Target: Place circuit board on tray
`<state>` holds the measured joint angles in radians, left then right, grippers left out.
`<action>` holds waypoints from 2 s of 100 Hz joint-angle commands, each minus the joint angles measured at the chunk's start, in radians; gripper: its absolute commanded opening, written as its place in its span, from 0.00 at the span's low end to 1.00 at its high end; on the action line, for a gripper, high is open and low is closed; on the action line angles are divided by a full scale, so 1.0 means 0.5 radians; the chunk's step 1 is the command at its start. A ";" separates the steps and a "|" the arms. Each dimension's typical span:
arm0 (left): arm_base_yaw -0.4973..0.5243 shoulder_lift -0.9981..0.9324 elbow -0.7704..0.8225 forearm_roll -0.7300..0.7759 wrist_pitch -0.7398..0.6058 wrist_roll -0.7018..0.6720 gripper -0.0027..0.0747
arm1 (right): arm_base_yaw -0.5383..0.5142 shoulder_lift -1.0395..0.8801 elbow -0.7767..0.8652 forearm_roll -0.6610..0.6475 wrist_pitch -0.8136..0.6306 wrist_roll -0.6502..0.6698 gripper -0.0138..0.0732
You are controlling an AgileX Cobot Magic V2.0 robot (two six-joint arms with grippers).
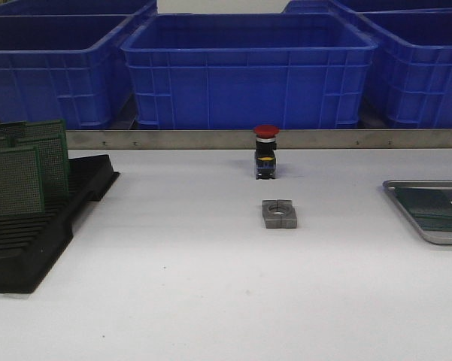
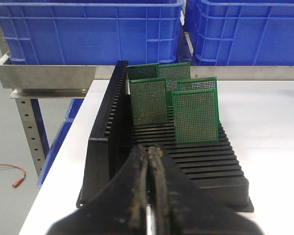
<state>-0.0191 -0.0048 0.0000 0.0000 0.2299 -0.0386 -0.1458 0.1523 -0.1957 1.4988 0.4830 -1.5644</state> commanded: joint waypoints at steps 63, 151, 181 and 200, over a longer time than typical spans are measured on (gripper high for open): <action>-0.015 -0.062 0.097 -0.016 -0.158 -0.004 0.01 | -0.010 0.021 -0.056 -0.040 -0.169 -0.006 0.03; -0.015 -0.062 0.097 -0.016 -0.159 -0.004 0.01 | 0.189 -0.372 0.423 -3.078 -1.084 3.129 0.03; -0.015 -0.062 0.097 -0.016 -0.159 -0.004 0.01 | 0.189 -0.380 0.423 -3.083 -1.058 3.129 0.03; -0.015 -0.062 0.097 -0.016 -0.159 -0.004 0.01 | 0.189 -0.378 0.421 -3.083 -1.046 3.129 0.03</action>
<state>-0.0191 -0.0048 0.0000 0.0000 0.2260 -0.0386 -0.0530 -0.0114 0.0272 -0.0290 0.0282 0.0000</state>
